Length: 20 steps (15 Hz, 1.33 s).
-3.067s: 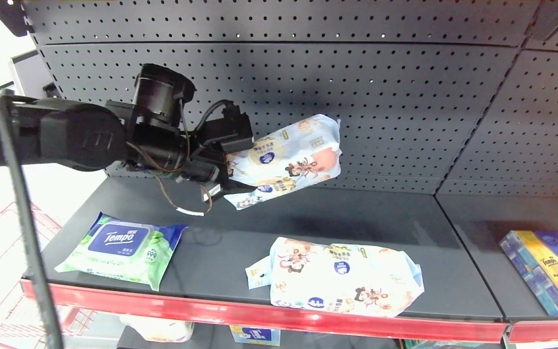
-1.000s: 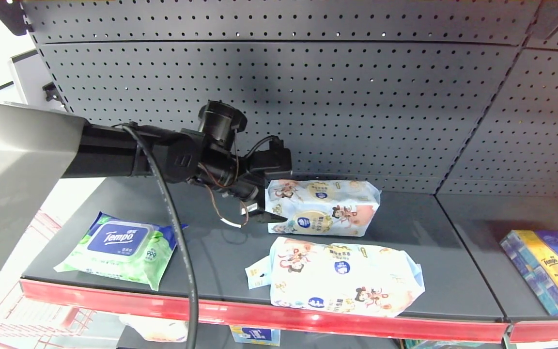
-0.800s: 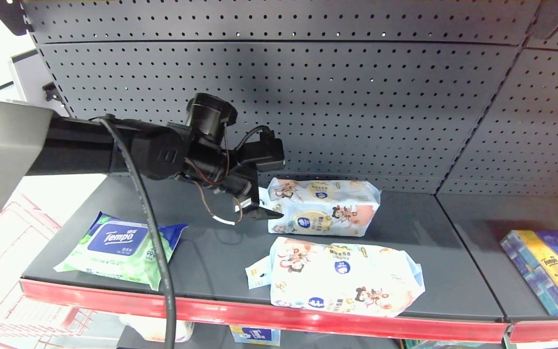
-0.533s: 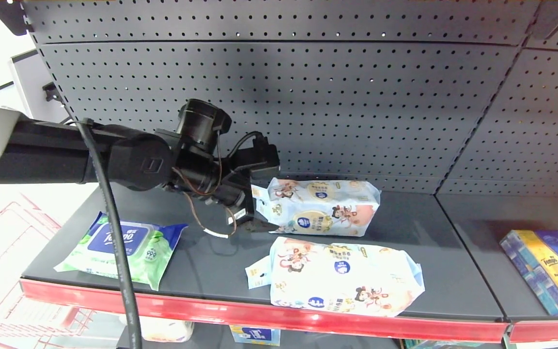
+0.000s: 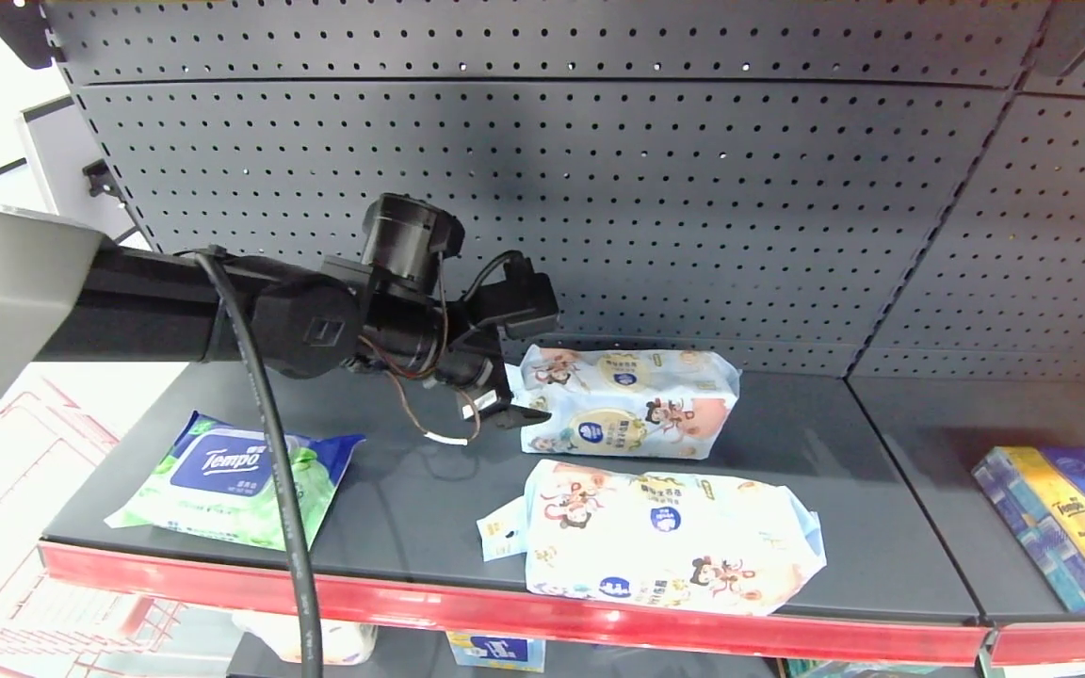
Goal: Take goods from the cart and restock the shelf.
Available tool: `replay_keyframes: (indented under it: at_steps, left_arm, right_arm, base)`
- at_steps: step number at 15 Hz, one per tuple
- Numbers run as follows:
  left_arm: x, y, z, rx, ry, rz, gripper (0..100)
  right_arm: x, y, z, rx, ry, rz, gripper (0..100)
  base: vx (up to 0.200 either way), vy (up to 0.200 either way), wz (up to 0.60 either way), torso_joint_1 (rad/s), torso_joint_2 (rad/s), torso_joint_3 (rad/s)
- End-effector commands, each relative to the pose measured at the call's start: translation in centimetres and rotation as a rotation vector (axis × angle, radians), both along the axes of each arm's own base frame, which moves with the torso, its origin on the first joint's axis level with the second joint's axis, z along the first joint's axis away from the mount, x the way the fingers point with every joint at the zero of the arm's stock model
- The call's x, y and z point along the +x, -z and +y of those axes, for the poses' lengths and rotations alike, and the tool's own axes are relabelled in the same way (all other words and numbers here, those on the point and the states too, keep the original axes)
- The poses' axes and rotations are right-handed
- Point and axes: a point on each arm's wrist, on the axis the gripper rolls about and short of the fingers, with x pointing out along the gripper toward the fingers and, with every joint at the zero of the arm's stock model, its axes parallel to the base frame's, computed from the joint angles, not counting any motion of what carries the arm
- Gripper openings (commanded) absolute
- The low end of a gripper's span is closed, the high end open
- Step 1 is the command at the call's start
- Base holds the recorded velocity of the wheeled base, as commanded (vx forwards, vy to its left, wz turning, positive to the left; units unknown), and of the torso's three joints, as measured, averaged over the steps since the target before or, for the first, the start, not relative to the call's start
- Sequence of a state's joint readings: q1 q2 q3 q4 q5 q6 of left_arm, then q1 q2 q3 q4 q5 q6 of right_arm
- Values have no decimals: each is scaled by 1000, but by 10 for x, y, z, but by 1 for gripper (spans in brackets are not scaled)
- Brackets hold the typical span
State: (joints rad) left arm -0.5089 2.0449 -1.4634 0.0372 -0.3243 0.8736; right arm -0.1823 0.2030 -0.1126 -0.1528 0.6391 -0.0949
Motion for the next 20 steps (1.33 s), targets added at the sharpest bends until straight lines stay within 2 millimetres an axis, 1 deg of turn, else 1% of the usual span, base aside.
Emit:
replay_keyframes:
  at_steps: [1, 5, 8, 11, 13, 14, 15, 16, 17, 18, 19, 20]
  left_arm:
    - [3, 11, -5, -1, -14, 32, 100]
    - [7, 12, -2, 15, -57, 21, 100]
    - [16, 14, 5, 30, -106, 12, 100]
    - [20, 11, 5, 23, -111, -3, 100]
    - [19, 10, 4, 20, -106, -3, 100]
    - [13, 8, 4, 13, -89, 5, 100]
    - [6, 0, 5, -1, -69, 7, 100]
    - [-7, -6, 7, -31, -38, 48, 100]
    - [-19, -12, 12, -46, -44, 82, 100]
    - [-26, -14, 18, -55, -64, 108, 100]
    - [-27, -14, 21, -61, -77, 117, 100]
    - [-26, -14, 31, -67, -115, 125, 100]
  right_arm:
    - [2, -5, 0, 0, 1, 2, 100]
    - [2, -5, 0, 1, 3, 5, 100]
    - [2, -6, 0, 1, 4, 4, 100]
    - [2, -6, 0, 0, 3, 2, 100]
    - [2, -7, 0, 0, 3, 1, 100]
    - [2, -7, 0, 0, 3, 1, 100]
    - [2, -7, 0, 0, 3, 2, 100]
    - [2, -7, 0, 1, 4, 5, 100]
    - [2, -7, 0, 1, 4, 7, 100]
    - [3, -7, -1, 2, 4, 8, 100]
    - [3, -7, -1, 2, 4, 8, 100]
    - [3, -7, -1, 2, 6, 10, 100]
  base:
    - [0, 0, 0, 0, 0, 0]
    - [0, 0, 0, 0, 0, 0]
    - [0, 0, 0, 0, 0, 0]
    - [0, 0, 0, 0, 0, 0]
    - [0, 0, 0, 0, 0, 0]
    - [0, 0, 0, 0, 0, 0]
    - [0, 0, 0, 0, 0, 0]
    - [0, 0, 0, 0, 0, 0]
    - [0, 0, 0, 0, 0, 0]
    - [0, 0, 0, 0, 0, 0]
    - [0, 0, 0, 0, 0, 0]
    - [0, 0, 0, 0, 0, 0]
